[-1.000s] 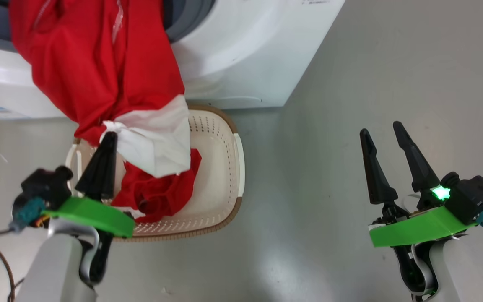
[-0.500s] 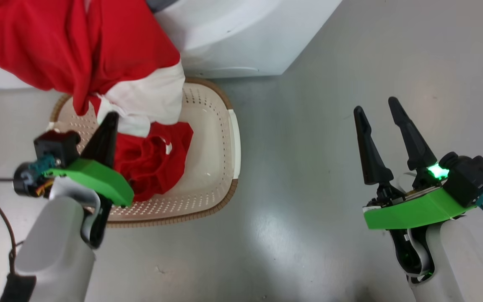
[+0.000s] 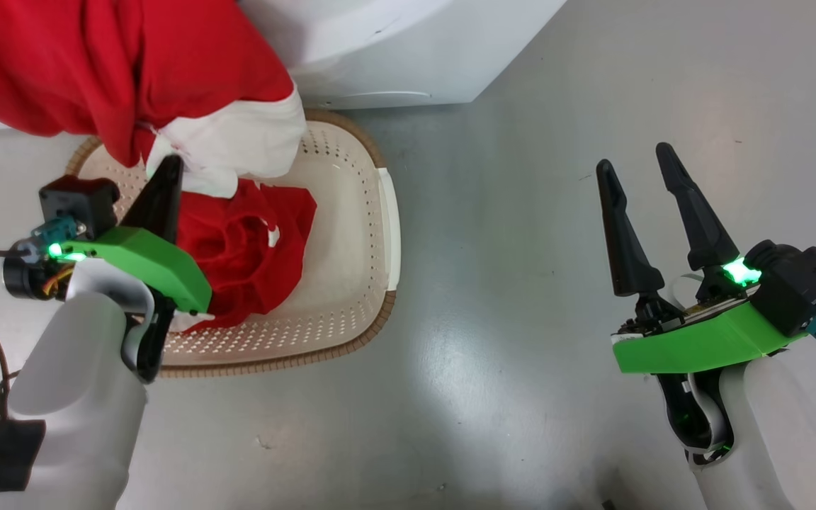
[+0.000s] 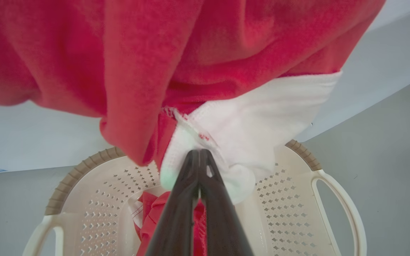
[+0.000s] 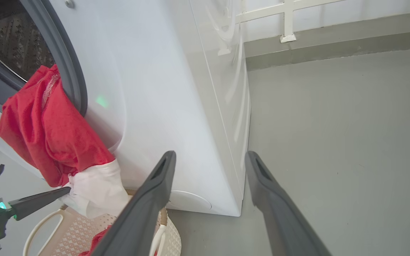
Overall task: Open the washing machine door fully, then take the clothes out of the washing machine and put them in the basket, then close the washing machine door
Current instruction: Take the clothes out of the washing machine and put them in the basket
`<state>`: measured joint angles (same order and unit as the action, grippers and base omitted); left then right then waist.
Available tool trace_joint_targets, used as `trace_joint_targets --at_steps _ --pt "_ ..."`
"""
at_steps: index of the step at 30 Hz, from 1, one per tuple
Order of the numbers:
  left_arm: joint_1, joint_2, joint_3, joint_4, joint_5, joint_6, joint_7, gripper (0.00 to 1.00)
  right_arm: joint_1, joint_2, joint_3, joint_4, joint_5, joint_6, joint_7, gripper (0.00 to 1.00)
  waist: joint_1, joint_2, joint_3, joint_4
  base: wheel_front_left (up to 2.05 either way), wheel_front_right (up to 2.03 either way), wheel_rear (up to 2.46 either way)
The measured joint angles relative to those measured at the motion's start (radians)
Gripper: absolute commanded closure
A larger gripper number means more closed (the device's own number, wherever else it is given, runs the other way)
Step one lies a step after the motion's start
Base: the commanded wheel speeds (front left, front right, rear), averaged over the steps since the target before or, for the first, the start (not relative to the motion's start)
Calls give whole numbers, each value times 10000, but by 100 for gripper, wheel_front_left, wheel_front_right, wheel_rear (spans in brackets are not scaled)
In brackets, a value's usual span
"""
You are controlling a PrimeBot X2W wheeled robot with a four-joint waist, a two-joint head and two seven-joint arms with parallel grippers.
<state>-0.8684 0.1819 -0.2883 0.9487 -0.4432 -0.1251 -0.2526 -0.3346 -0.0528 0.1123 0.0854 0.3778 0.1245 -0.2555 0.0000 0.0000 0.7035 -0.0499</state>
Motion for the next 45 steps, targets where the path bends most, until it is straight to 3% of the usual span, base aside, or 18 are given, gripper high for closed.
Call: trace_joint_targets --at_steps 2,5,14,23,45 --pt "-36 8 -65 35 -71 0 0 11 0 -2 -4 0 0 0 0 0 0 0 18 8 0 0 0" --pt "-136 23 -140 48 -161 2 0 0 0 -2 -8 0 0 0 0 0 0 -1 30 28 0 0 0" --pt "-128 79 -272 -311 -370 0 0 0 0 -2 -27 2 -13 0 0 0 -1 0 6 139 0 0 0" --pt "452 146 84 -1678 -518 0 -2 0 -1 -6 -77 8 -67 0 0 0 0 0 -95 299 0 0 0" --pt "4168 -107 3041 -6913 1216 0 -42 0 34 -13 -151 38 -290 0 0 0 0 0 -569 447 0 0 0"
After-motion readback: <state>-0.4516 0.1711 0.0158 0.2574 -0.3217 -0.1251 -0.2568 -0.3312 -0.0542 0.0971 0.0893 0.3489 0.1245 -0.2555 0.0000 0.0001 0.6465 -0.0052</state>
